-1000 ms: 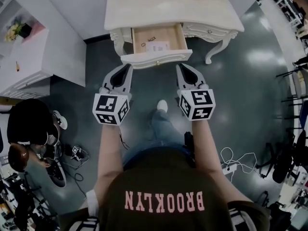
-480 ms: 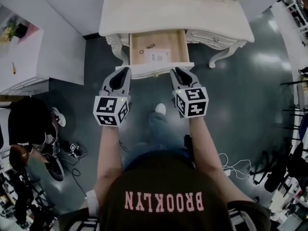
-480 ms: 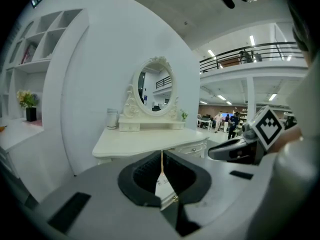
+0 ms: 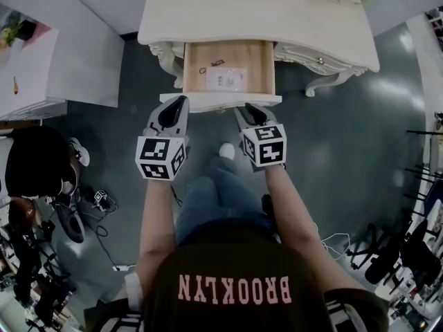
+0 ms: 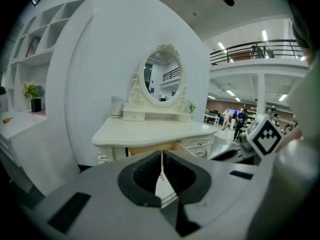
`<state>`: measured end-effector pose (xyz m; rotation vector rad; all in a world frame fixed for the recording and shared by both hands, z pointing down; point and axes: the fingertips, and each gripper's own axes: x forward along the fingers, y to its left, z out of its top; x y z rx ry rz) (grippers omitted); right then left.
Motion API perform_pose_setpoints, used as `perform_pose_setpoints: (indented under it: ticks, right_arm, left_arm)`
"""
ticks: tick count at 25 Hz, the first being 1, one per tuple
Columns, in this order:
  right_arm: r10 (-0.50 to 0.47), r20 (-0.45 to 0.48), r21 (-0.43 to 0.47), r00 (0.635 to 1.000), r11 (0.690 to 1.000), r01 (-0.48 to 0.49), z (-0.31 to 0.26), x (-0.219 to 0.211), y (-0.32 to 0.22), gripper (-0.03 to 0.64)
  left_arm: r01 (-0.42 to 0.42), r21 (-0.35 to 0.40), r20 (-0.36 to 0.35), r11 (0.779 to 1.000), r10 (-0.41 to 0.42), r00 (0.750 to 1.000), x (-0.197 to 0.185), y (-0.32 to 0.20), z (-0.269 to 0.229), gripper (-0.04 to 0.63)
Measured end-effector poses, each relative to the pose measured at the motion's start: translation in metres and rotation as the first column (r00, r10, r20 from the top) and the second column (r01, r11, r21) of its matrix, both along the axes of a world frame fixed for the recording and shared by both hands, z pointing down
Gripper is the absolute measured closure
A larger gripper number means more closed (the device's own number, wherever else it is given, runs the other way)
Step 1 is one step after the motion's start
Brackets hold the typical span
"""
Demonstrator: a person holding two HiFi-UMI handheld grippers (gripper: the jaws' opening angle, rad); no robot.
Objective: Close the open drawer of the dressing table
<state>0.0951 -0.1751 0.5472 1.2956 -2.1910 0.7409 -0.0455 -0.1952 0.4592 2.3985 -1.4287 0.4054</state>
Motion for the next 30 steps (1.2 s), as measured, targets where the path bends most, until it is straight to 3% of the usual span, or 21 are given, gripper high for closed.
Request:
perform_pose_setpoints:
  ticks: [5,13,20,30]
  right_arm:
    - [0.038,0.034,-0.102,0.999,0.994,-0.034,0.028,0.004,-0.009,0.518]
    - [0.064,-0.023,-0.191,0.998,0.979,-0.067,0.066,0.009,-0.011,0.493]
    - [0.157,-0.064,-0.224,0.986,0.96,-0.167,0.088,0.012,-0.013,0.449]
    - [0.175,-0.143,-0.195,0.974,0.96,-0.201,0.093,0.009,-0.024,0.446]
  left_arm:
    - [0.025,-0.047,0.017,0.999,-0.024,1.0,-0.003,0.0,0.017,0.588]
    - [0.033,-0.065,0.028,0.997,-0.032,0.999,-0.004,-0.005,0.03,0.588]
    - [0.038,-0.078,0.035,0.996,-0.035,0.999,-0.011,0.002,0.036,0.588]
    - [0.016,-0.091,0.023,0.996,-0.014,1.0,-0.017,-0.011,0.044,0.588]
